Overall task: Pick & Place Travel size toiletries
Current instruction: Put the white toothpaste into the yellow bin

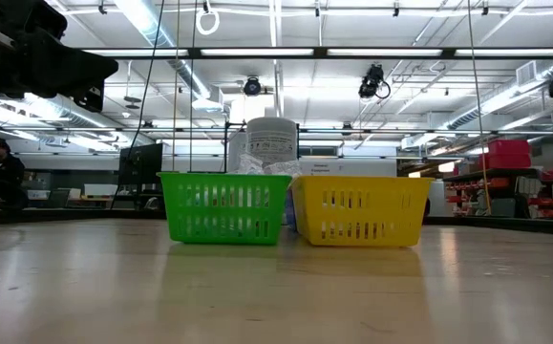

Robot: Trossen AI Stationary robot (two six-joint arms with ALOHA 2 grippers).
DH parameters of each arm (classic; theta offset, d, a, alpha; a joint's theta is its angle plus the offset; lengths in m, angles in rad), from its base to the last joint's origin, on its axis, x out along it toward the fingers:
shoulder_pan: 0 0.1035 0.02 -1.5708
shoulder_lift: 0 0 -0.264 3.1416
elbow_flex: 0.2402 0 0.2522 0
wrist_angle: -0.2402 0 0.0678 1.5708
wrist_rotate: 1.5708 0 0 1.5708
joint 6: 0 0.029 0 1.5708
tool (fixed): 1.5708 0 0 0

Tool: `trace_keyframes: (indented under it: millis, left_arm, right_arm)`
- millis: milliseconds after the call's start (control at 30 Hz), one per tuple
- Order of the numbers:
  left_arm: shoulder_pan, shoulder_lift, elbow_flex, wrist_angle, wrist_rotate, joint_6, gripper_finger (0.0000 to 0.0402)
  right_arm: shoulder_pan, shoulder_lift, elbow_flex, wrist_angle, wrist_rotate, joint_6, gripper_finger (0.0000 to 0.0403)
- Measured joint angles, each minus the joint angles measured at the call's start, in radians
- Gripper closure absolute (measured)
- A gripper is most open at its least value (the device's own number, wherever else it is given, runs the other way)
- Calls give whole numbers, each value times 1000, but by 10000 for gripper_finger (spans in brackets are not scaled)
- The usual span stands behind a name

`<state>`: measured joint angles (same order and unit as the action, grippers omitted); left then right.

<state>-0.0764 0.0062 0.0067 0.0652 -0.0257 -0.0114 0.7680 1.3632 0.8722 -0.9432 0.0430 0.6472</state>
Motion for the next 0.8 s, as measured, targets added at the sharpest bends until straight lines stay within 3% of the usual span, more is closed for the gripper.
trace_keyframes:
  millis: [800]
  left_arm:
    - [0,0,0,0,0,0,374]
  right_arm:
    - [212,111,0,-46,-18,207,138]
